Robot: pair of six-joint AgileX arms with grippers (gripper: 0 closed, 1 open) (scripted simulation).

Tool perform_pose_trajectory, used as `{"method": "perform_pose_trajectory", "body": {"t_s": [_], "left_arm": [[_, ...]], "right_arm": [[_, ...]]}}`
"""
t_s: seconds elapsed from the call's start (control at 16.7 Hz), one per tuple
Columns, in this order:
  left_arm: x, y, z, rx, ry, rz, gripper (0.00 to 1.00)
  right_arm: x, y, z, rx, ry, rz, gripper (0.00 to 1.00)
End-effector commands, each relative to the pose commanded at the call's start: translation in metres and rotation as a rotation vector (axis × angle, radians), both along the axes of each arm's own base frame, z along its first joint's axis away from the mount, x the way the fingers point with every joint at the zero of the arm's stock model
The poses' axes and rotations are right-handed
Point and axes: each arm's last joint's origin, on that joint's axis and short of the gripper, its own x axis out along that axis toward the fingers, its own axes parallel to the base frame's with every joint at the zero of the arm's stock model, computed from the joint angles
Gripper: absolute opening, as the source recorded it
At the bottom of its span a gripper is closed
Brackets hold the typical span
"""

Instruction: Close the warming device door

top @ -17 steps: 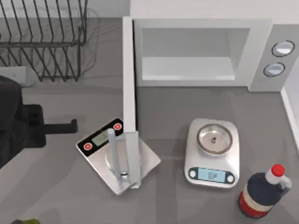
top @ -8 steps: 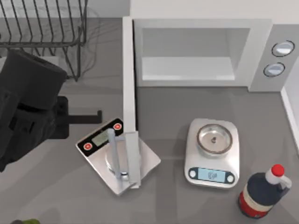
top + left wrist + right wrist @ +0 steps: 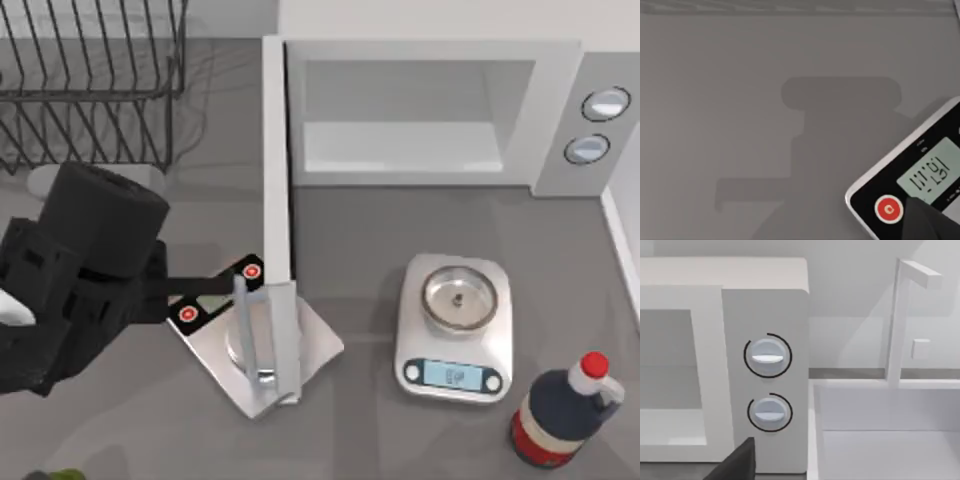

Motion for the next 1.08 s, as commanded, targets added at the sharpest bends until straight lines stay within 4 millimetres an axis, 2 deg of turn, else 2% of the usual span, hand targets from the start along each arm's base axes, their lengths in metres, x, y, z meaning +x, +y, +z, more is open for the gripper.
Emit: {"method": "perform_pose_trajectory", "body": {"t_s": [0.24,0.36,0.72,0.84,1.08], "left_arm": [[-0.003,0.002,-0.039,-0.005,-0.009,-0.001,0.00],[-0.005,0.004,-0.051,0.001,0.000,-0.001,0.00],[-0.005,0.000,-0.051,0.003,0.001,0.001,0.00],[-0.002,-0.018,-0.048,0.000,0.002,0.007,0.00],[-0.005,-0.075,-0.051,0.004,0.011,-0.006,0.00]], "right_arm": [[0.000,0.000,0.000,0.000,0.000,0.000,1.00],[0.000,0.000,0.000,0.000,0.000,0.000,1.00],[0.000,0.000,0.000,0.000,0.000,0.000,1.00],[0.000,0.000,0.000,0.000,0.000,0.000,1.00],[0.000,0.000,0.000,0.000,0.000,0.000,1.00]]}}
